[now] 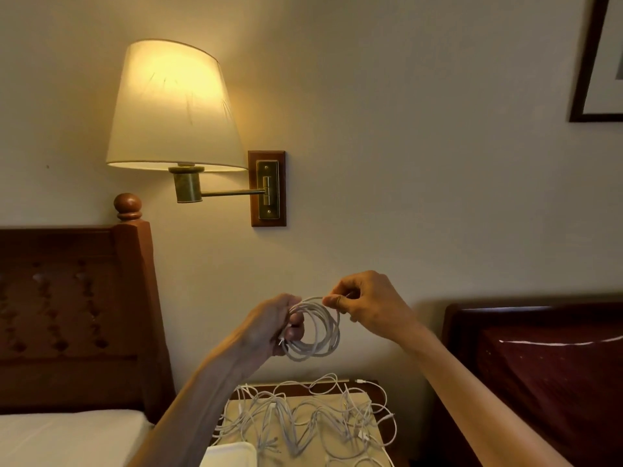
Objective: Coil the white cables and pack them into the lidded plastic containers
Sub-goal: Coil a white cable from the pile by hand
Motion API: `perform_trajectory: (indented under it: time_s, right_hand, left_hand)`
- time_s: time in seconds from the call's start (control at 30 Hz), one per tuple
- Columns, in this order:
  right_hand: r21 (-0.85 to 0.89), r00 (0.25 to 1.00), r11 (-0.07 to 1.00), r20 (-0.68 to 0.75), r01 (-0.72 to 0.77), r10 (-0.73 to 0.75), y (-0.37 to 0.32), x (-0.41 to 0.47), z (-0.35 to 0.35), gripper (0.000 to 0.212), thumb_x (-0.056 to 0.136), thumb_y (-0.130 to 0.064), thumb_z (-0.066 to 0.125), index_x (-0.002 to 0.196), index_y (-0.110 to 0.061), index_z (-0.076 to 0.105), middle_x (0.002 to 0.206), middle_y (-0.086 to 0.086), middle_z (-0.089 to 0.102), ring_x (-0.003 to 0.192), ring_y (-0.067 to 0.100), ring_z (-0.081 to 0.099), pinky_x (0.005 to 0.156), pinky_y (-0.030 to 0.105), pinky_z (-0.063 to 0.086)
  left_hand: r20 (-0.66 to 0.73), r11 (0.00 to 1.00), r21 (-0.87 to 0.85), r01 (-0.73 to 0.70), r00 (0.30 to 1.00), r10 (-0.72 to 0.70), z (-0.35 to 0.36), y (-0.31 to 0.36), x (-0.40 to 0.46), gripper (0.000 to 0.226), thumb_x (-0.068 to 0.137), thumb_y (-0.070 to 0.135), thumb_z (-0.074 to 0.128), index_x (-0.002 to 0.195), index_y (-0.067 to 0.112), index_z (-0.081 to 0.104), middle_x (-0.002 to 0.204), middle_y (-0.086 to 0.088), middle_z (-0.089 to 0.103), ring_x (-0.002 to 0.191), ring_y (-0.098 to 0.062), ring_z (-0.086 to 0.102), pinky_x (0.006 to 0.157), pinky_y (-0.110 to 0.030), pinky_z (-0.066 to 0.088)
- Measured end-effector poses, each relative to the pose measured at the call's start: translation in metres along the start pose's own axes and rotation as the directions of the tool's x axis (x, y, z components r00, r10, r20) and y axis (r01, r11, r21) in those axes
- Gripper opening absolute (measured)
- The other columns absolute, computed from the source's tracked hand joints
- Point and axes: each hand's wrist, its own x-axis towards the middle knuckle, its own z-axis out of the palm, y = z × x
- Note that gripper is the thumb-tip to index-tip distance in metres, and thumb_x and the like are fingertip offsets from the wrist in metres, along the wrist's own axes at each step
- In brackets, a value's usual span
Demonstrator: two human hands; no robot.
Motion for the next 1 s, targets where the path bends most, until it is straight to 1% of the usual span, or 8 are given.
perform_trajectory:
  time_s: [0.1,0.2,0.37,0.47,0.6,0.77,0.87,1.0]
  right_hand:
    - [-0.090,1.000,0.996,-0.023,0.019,-0.021,-0.001,0.001,0.007,0.009,0.094,-0.022,0.063,0.089,-0.016,0.067,0.076,-0.008,0.064,0.071,0.008,0.061,0.071,0.025,0.053]
    - [-0.193,0.996,0.979,-0.050,0.065,-0.076,-0.004,0.005,0.012,0.012,0.098,-0.022,0.055,0.087,-0.019,0.058,0.072,-0.007,0.059,0.063,0.007,0.055,0.063,0.020,0.048]
    - [0.183,0.980,0.974,0.167,-0.135,0.104,-0.002,0.006,0.002,0.019,0.101,-0.020,0.049,0.087,-0.016,0.060,0.067,-0.005,0.060,0.051,0.002,0.050,0.052,0.018,0.042]
    - [0.019,0.998,0.998,0.028,-0.057,0.057,0.001,0.005,0.010,0.018,0.099,-0.020,0.053,0.083,-0.018,0.061,0.069,-0.007,0.061,0.054,0.000,0.054,0.057,0.015,0.043]
    - [0.167,0.984,0.985,-0.167,-0.033,0.062,-0.001,0.001,0.024,0.014,0.099,-0.019,0.055,0.091,-0.016,0.066,0.071,-0.008,0.060,0.059,0.001,0.055,0.059,0.014,0.046]
    - [0.350,0.969,0.909,-0.012,-0.227,0.247,-0.008,0.000,0.023,0.022,0.101,-0.021,0.049,0.095,-0.013,0.068,0.078,-0.002,0.061,0.072,0.008,0.054,0.062,0.015,0.046]
    - [0.462,0.978,0.865,0.028,-0.197,0.208,-0.003,0.001,0.020,0.021,0.100,-0.022,0.051,0.098,-0.011,0.069,0.077,-0.002,0.060,0.070,0.008,0.053,0.063,0.017,0.046]
    - [-0.016,0.987,0.999,0.154,-0.038,0.040,0.005,0.000,0.012,0.014,0.094,-0.016,0.061,0.100,-0.014,0.073,0.085,-0.009,0.066,0.073,0.002,0.058,0.070,0.018,0.047]
  left_hand:
    - [-0.107,0.964,0.229,-0.135,0.981,0.163,0.009,-0.007,0.007,0.041,0.101,0.035,0.039,0.063,0.022,0.042,0.056,0.006,0.040,0.055,-0.011,0.033,0.061,-0.030,0.030]
    - [-0.149,0.937,0.234,-0.259,0.943,0.297,0.015,-0.011,0.014,0.040,0.098,0.039,0.045,0.064,0.017,0.047,0.056,0.005,0.039,0.058,-0.014,0.034,0.061,-0.031,0.032]
    - [-0.162,0.914,0.197,-0.353,0.908,0.386,0.015,-0.016,0.008,0.042,0.102,0.021,0.040,0.060,0.016,0.042,0.057,0.003,0.033,0.052,-0.007,0.030,0.053,-0.016,0.030]
    - [-0.141,0.851,0.398,-0.342,0.894,0.426,0.012,-0.023,0.010,0.040,0.101,0.031,0.045,0.063,0.021,0.052,0.057,0.008,0.041,0.056,-0.011,0.036,0.058,-0.034,0.031]
    - [-0.149,0.810,0.470,-0.349,0.874,0.463,0.008,-0.017,0.014,0.041,0.100,0.035,0.045,0.062,0.022,0.051,0.057,0.006,0.043,0.056,-0.012,0.038,0.058,-0.036,0.031]
    - [-0.076,0.708,0.605,-0.365,0.858,0.508,-0.004,-0.016,0.018,0.041,0.100,0.036,0.047,0.067,0.014,0.055,0.057,0.004,0.043,0.054,-0.011,0.036,0.054,-0.036,0.029]
    - [-0.062,0.733,0.559,-0.386,0.863,0.502,-0.011,-0.012,0.018,0.040,0.099,0.035,0.048,0.067,0.012,0.055,0.057,0.007,0.040,0.055,-0.010,0.035,0.055,-0.035,0.028]
    - [-0.012,0.647,0.705,-0.289,0.908,0.418,-0.021,-0.023,0.018,0.039,0.097,0.040,0.049,0.069,0.015,0.060,0.057,0.006,0.048,0.053,-0.012,0.040,0.055,-0.034,0.032]
